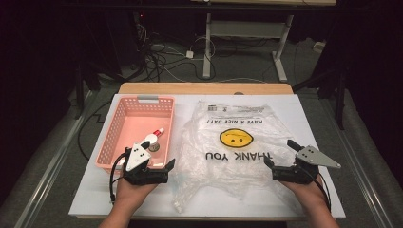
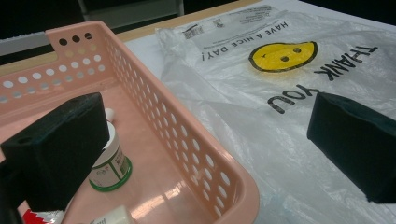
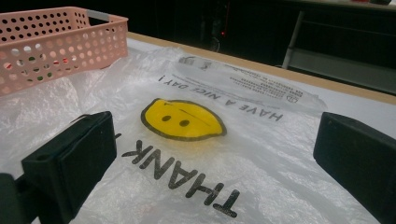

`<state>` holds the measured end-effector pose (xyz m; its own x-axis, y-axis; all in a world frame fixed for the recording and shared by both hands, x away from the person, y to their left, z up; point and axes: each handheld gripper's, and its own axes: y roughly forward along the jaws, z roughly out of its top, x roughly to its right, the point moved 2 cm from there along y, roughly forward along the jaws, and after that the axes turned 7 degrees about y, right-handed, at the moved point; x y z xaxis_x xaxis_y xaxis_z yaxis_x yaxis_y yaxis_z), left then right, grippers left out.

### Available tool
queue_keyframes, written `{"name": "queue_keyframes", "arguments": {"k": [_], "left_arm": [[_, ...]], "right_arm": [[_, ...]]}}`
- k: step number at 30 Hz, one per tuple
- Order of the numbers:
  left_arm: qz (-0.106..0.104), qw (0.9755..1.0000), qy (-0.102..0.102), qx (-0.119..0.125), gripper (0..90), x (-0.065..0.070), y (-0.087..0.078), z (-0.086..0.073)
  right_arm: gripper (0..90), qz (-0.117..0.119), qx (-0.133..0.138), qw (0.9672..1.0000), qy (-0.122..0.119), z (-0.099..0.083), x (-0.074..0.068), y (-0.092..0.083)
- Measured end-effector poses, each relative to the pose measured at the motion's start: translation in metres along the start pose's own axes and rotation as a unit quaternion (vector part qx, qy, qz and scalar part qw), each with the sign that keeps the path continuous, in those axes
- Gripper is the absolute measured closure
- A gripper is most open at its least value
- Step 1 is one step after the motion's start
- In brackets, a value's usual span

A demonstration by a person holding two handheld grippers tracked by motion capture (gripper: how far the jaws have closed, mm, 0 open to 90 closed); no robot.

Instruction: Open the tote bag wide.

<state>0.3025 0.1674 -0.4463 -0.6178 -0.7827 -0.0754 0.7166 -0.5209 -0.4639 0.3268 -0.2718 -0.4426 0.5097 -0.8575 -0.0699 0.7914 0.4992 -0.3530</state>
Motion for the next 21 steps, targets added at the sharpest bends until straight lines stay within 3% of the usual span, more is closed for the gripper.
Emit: {"name": "queue_keyframes", "arguments": {"k": [13, 19, 21], "left_arm": [[-0.004, 1.0000, -0.008, -0.003, 0.0, -0.001, -0.002, -0.003], [-0.005, 0.9998, -0.019, 0.004, 0.0, -0.007, -0.006, -0.004], [-0.005, 0.9997, -0.024, 0.005, 0.0, -0.009, -0.007, -0.005]], "right_arm": [[0.0, -0.007, -0.005, 1.0000, 0.001, 0.002, 0.002, -0.002], [0.9, -0.016, -0.021, 0.9994, 0.022, 0.004, 0.017, -0.005], [1.9, -0.036, -0.026, 0.9986, 0.028, 0.003, 0.030, -0.010]]}}
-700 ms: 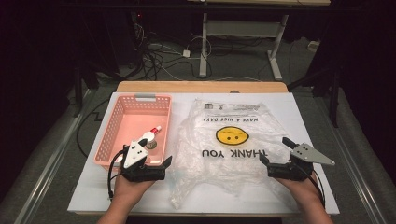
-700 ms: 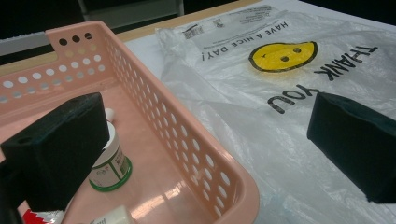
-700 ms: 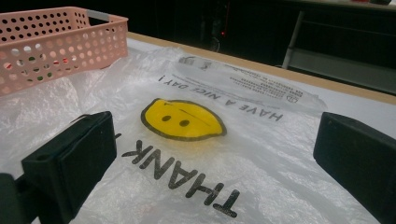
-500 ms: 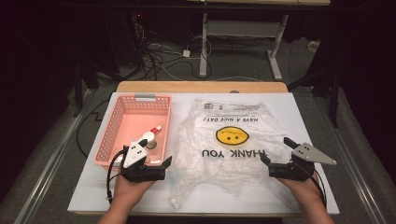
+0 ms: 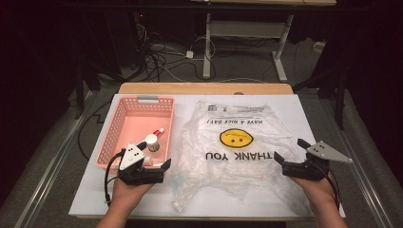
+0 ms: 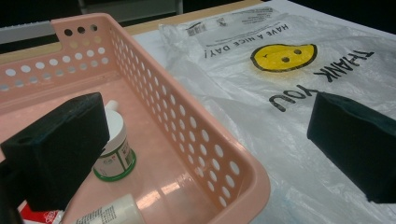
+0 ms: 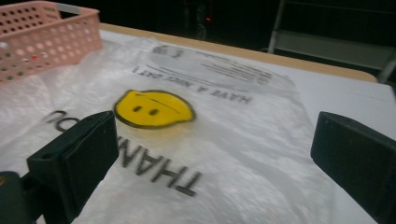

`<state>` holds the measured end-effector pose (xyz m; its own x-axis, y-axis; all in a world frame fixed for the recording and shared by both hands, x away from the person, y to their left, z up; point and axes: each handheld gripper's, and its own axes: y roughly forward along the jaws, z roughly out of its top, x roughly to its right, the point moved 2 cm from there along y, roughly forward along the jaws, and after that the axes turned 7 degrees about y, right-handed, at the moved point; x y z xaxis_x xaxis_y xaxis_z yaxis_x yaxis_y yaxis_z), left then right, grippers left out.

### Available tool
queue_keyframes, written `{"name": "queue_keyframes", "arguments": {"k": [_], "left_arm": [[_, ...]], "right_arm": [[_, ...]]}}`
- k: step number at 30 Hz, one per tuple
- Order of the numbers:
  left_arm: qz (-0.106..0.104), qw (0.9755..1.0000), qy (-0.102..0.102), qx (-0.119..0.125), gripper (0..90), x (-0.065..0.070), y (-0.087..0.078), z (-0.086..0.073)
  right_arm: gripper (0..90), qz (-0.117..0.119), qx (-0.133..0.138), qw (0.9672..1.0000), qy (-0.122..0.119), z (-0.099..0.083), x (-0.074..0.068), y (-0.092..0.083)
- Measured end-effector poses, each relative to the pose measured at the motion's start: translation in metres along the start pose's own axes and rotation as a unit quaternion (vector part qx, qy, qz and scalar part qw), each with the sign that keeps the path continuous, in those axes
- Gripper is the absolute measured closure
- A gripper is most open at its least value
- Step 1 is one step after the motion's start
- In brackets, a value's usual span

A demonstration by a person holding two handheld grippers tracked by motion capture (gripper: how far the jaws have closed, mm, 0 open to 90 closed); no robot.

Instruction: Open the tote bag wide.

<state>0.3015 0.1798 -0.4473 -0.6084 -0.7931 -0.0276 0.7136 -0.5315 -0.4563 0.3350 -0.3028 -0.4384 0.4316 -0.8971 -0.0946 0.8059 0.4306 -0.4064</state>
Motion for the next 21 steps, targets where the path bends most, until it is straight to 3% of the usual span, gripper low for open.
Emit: {"name": "queue_keyframes", "arguments": {"k": [6, 10, 14, 21], "left_arm": [[-0.002, 1.0000, -0.003, -0.003, 0.0, 0.000, 0.000, -0.001], [-0.006, 1.0000, -0.001, -0.006, 0.0, 0.001, 0.001, -0.002], [-0.006, 1.0000, 0.000, -0.007, 0.0, 0.001, 0.001, -0.002], [-0.011, 0.9999, -0.004, -0.007, 0.0, 0.002, 0.003, -0.001]], "right_arm": [[10.0, -0.031, -0.027, 0.9989, 0.024, -0.007, 0.028, -0.001], [18.0, -0.051, -0.049, 0.9964, 0.046, -0.014, 0.045, -0.002], [31.8, -0.083, -0.064, 0.9922, 0.067, -0.020, 0.059, -0.002], [37.8, -0.066, -0.093, 0.9888, 0.097, -0.028, 0.069, 0.008]]}}
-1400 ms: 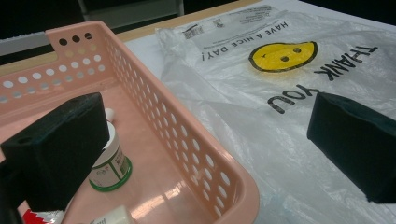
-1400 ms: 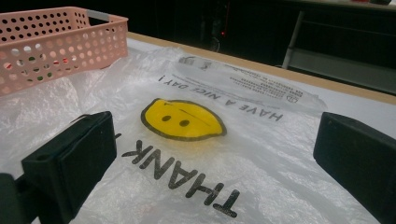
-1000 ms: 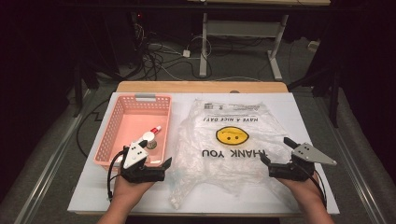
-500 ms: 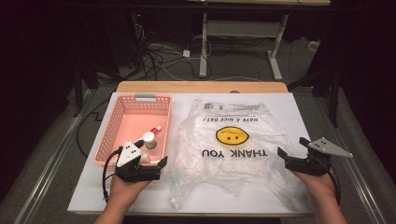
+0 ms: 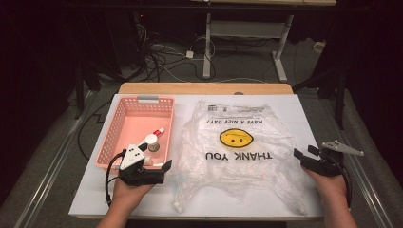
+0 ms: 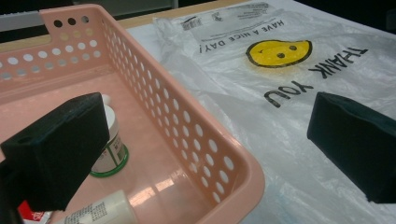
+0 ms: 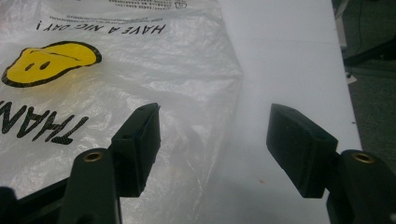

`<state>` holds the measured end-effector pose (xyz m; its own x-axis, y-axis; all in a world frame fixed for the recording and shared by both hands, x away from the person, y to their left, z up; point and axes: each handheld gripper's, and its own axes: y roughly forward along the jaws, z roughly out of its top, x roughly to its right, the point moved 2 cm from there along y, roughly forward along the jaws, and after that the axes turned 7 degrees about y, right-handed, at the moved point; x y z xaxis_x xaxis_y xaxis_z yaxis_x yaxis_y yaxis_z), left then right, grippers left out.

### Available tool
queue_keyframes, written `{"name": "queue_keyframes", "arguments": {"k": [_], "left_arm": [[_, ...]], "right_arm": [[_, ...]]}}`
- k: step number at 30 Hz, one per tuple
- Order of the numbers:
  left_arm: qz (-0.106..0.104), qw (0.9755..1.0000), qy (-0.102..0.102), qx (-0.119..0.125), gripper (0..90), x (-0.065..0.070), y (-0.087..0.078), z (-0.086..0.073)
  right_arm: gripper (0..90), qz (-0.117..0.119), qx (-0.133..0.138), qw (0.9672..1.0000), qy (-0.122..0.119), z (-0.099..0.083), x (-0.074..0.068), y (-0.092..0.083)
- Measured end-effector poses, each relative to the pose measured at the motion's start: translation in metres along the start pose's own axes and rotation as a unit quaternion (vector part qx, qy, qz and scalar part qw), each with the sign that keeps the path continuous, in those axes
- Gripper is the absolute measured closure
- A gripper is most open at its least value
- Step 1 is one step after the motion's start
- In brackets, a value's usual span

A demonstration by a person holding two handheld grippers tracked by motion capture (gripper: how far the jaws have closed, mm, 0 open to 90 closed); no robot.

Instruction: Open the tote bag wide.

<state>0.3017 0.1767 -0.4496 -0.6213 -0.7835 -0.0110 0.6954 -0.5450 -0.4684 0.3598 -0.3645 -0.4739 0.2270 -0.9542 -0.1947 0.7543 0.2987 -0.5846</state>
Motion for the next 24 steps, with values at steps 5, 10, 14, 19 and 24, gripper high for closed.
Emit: {"name": "queue_keyframes", "arguments": {"k": [5, 10, 14, 19, 24], "left_arm": [[-0.001, 1.0000, 0.006, -0.005, 0.0, 0.004, 0.000, -0.001], [0.000, 1.0000, 0.006, -0.003, 0.0, 0.004, -0.002, -0.001], [0.000, 1.0000, 0.006, -0.003, 0.0, 0.003, -0.004, -0.001], [-0.004, 1.0000, 0.000, -0.008, 0.0, 0.003, -0.005, -0.002], [0.012, 0.9997, 0.005, -0.019, 0.0, 0.003, -0.005, 0.000]], "right_arm": [[43.3, 0.018, -0.016, 0.9997, 0.006, -0.001, -0.002, 0.005], [45.2, 0.028, -0.031, 0.9991, 0.009, -0.002, -0.002, 0.010], [43.2, 0.021, -0.043, 0.9989, 0.005, -0.004, -0.003, 0.014], [33.9, 0.012, -0.059, 0.9981, 0.013, -0.006, -0.001, 0.021], [47.5, 0.012, -0.078, 0.9968, -0.017, -0.008, -0.008, 0.025]]}}
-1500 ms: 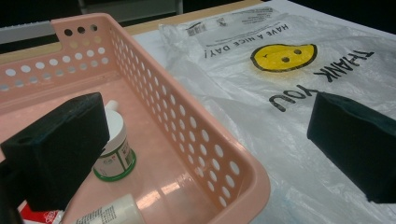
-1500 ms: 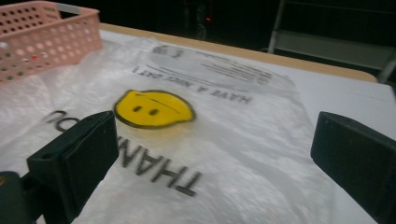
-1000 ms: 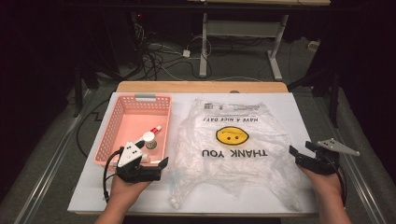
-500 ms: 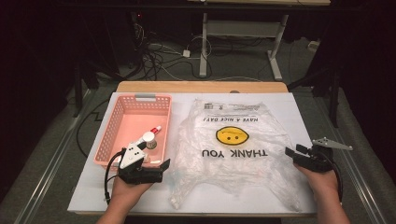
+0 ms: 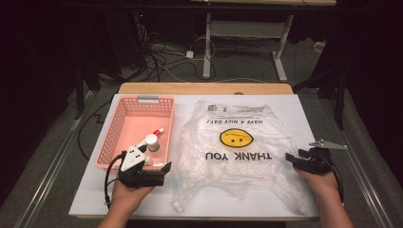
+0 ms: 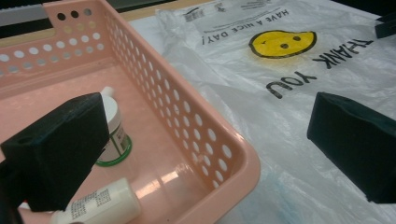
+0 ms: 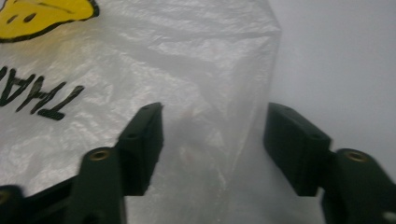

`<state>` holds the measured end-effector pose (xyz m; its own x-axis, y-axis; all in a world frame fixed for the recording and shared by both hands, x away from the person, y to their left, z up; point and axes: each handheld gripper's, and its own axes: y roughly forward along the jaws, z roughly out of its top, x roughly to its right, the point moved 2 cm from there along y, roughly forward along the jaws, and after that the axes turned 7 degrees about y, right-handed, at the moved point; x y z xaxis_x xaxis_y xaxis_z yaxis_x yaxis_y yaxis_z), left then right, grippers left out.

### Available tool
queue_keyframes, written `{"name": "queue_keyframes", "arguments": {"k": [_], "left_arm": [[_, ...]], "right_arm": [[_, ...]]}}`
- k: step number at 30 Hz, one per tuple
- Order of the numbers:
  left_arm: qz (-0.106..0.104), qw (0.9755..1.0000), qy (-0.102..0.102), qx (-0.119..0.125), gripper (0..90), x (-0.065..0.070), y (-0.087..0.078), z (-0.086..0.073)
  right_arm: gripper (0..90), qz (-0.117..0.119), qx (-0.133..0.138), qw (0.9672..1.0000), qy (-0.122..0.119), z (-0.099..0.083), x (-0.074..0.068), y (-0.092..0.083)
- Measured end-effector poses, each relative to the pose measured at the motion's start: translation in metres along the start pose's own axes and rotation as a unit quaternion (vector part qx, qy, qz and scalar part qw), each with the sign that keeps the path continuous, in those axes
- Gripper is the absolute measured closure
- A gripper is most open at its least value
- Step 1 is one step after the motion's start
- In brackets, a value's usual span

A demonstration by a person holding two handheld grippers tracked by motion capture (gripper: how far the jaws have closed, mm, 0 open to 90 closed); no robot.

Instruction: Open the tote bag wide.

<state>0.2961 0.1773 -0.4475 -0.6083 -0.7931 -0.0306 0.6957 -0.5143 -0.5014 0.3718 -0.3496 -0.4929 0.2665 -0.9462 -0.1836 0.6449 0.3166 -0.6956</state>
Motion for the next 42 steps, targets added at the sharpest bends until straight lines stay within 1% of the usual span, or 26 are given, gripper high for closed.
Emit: {"name": "queue_keyframes", "arguments": {"k": [1, 4, 7, 9, 11, 17, 19, 20, 21, 22, 23, 24, 25, 26, 27, 28, 29, 32, 35, 36, 37, 38, 39, 40, 41, 42], "left_arm": [[0.002, 1.0000, 0.002, -0.002, 0.0, 0.000, 0.000, 0.000], [0.001, 1.0000, 0.002, -0.007, 0.0, -0.001, 0.001, 0.000], [-0.003, 1.0000, 0.004, -0.001, 0.0, -0.001, 0.001, 0.001], [-0.012, 0.9999, 0.001, 0.005, 0.0, -0.001, -0.001, 0.002], [-0.023, 0.9996, -0.015, 0.009, 0.0, 0.000, 0.000, 0.003], [-0.033, 0.9989, -0.027, 0.022, 0.0, 0.000, 0.000, 0.004], [-0.036, 0.9987, -0.023, 0.030, 0.0, 0.000, 0.000, 0.003], [-0.036, 0.9987, -0.023, 0.030, 0.0, 0.000, 0.000, 0.003], [-0.033, 0.9988, -0.018, 0.030, 0.0, 0.001, 0.000, 0.002], [-0.035, 0.9988, -0.019, 0.028, 0.0, 0.002, 0.001, 0.001], [-0.041, 0.9986, -0.021, 0.025, 0.0, 0.002, 0.001, 0.001], [-0.044, 0.9986, -0.021, 0.019, 0.0, 0.004, 0.003, 0.001], [-0.044, 0.9986, -0.021, 0.019, 0.0, 0.004, 0.003, 0.001], [-0.045, 0.9986, -0.020, 0.019, 0.0, 0.005, 0.004, 0.002], [-0.043, 0.9988, -0.019, 0.018, 0.0, 0.007, 0.004, 0.002], [-0.041, 0.9988, -0.020, 0.019, 0.0, 0.007, 0.004, 0.003], [-0.044, 0.9986, -0.022, 0.020, 0.0, 0.009, 0.004, 0.004], [-0.045, 0.9988, -0.017, 0.009, 0.0, 0.011, 0.003, 0.005], [-0.049, 0.9985, -0.021, 0.004, 0.0, 0.010, 0.004, 0.006], [-0.049, 0.9986, -0.020, 0.004, 0.0, 0.010, 0.004, 0.006], [-0.049, 0.9986, -0.020, 0.004, 0.0, 0.010, 0.004, 0.006], [-0.046, 0.9987, -0.018, 0.005, 0.0, 0.009, 0.004, 0.006], [-0.043, 0.9989, -0.016, 0.005, 0.0, 0.009, 0.004, 0.006], [-0.039, 0.9991, -0.014, 0.005, 0.0, 0.009, 0.003, 0.006], [-0.036, 0.9993, -0.012, 0.002, 0.0, 0.008, 0.003, 0.005], [-0.036, 0.9993, -0.013, -0.001, 0.0, 0.008, 0.003, 0.005]], "right_arm": [[50.3, 0.003, -0.002, 1.0000, -0.004, 0.000, -0.001, 0.000], [64.6, 0.007, -0.003, 1.0000, -0.005, -0.002, -0.002, -0.002], [82.4, 0.015, -0.006, 0.9998, -0.014, -0.003, -0.003, -0.003], [89.2, 0.026, -0.012, 0.9993, -0.023, -0.005, -0.006, -0.003], [90.0, 0.030, -0.012, 0.9990, -0.032, -0.007, -0.008, -0.005], [90.0, 0.026, -0.012, 0.9989, -0.037, -0.019, -0.013, -0.018], [90.0, 0.032, -0.015, 0.9985, -0.042, -0.027, -0.017, -0.026], [90.0, 0.032, -0.015, 0.9985, -0.042, -0.027, -0.017, -0.026], [90.0, 0.022, -0.018, 0.9980, -0.056, -0.035, -0.019, -0.035], [90.0, 0.029, -0.017, 0.9982, -0.049, -0.040, -0.019, -0.040], [90.0, 0.029, -0.017, 0.9982, -0.049, -0.040, -0.019, -0.040], [90.0, 0.036, -0.017, 0.9981, -0.047, -0.051, -0.018, -0.051], [90.0, 0.039, -0.017, 0.9980, -0.048, -0.054, -0.019, -0.054], [88.7, 0.044, -0.016, 0.9977, -0.049, -0.058, -0.019, -0.057], [84.4, 0.049, -0.015, 0.9976, -0.047, -0.061, -0.019, -0.060], [84.4, 0.049, -0.015, 0.9976, -0.047, -0.061, -0.019, -0.060], [74.5, 0.055, -0.010, 0.9976, -0.040, -0.065, -0.016, -0.068], [63.8, 0.054, 0.023, 0.9976, -0.036, -0.062, -0.011, -0.081], [56.6, 0.053, 0.059, 0.9963, -0.033, -0.049, -0.007, -0.086], [54.8, 0.051, 0.062, 0.9961, -0.034, -0.043, -0.006, -0.085], [54.8, 0.051, 0.062, 0.9961, -0.034, -0.043, -0.006, -0.085], [51.8, 0.048, 0.068, 0.9958, -0.037, -0.029, -0.003, -0.078], [50.8, 0.046, 0.071, 0.9957, -0.038, -0.023, -0.002, -0.075], [50.8, 0.046, 0.071, 0.9957, -0.038, -0.023, -0.002, -0.075], [47.5, 0.030, 0.074, 0.9958, -0.044, -0.005, 0.003, -0.061], [45.6, 0.029, 0.073, 0.9961, -0.040, 0.001, 0.006, -0.056]]}}
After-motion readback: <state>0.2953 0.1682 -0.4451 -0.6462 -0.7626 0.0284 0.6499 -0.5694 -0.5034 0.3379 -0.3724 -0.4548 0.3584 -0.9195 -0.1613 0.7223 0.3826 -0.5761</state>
